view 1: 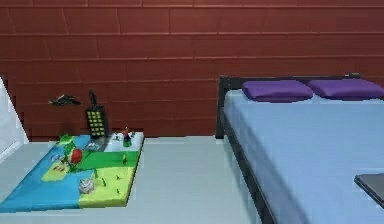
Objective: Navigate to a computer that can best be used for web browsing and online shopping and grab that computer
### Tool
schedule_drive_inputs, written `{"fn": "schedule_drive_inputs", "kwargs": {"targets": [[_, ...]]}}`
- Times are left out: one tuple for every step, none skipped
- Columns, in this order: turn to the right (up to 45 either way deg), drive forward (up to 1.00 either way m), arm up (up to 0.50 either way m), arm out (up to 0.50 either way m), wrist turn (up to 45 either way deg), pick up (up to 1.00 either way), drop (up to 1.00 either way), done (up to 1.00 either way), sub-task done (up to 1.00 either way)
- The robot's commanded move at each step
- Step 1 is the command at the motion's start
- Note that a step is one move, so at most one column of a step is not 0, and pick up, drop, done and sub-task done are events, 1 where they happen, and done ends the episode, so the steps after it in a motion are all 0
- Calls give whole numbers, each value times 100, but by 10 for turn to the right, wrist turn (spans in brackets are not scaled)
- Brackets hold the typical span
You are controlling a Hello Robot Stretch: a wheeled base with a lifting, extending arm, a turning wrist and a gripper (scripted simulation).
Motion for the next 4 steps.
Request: {"fn": "schedule_drive_inputs", "kwargs": {"targets": [[0,70,0,0,0,0,0,0,0],[0,0,50,0,0,0,0,0,0],[0,0,30,0,0,0,0,0,0],[0,0,0,46,0,0,0,0,0]]}}
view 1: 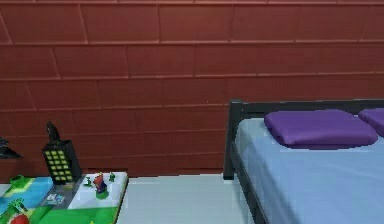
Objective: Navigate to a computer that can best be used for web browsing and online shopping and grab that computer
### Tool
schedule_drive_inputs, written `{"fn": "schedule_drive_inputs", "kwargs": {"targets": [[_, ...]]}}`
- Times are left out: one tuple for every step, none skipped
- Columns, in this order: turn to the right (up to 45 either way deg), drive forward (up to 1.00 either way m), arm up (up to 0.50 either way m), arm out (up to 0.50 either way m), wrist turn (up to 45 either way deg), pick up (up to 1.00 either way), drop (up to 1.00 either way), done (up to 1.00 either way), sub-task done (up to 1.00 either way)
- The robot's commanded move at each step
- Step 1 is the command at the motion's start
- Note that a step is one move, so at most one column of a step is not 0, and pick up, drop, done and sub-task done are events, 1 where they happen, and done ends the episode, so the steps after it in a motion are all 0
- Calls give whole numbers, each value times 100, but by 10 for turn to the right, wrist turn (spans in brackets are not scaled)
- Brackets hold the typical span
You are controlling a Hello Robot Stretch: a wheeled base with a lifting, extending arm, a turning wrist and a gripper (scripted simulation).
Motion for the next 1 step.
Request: {"fn": "schedule_drive_inputs", "kwargs": {"targets": [[0,0,0,0,450,0,0,0,0]]}}
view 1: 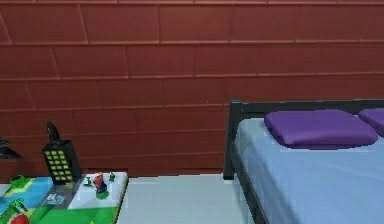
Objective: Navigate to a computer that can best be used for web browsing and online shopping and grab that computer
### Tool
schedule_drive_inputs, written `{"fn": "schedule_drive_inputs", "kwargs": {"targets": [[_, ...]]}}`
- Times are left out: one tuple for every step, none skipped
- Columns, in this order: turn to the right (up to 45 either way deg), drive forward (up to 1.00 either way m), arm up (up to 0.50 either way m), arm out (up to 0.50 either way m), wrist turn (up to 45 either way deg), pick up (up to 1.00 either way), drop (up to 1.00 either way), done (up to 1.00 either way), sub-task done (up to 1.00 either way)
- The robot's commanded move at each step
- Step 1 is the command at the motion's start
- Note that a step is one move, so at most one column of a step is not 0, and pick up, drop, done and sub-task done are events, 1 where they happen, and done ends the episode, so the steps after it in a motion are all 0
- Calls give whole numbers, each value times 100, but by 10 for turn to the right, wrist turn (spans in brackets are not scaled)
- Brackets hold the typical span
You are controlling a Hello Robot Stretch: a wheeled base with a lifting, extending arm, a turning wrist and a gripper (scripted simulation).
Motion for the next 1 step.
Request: {"fn": "schedule_drive_inputs", "kwargs": {"targets": [[0,0,0,0,450,0,0,0,0]]}}
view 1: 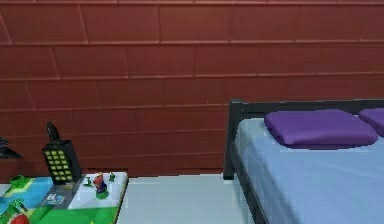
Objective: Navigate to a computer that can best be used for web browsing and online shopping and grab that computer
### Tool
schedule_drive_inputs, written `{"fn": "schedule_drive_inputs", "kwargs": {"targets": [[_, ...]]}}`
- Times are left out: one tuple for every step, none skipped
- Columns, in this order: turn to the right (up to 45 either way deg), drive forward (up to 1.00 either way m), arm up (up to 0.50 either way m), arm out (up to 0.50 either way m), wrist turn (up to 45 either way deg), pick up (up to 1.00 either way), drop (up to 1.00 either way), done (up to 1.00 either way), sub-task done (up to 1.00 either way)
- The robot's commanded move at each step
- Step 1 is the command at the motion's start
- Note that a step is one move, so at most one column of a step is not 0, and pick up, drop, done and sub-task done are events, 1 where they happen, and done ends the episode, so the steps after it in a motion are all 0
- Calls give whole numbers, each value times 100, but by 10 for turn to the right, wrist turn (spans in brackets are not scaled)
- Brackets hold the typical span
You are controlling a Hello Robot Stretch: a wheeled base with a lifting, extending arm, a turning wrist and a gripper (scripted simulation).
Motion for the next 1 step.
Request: {"fn": "schedule_drive_inputs", "kwargs": {"targets": [[0,0,0,0,450,0,0,0,0]]}}
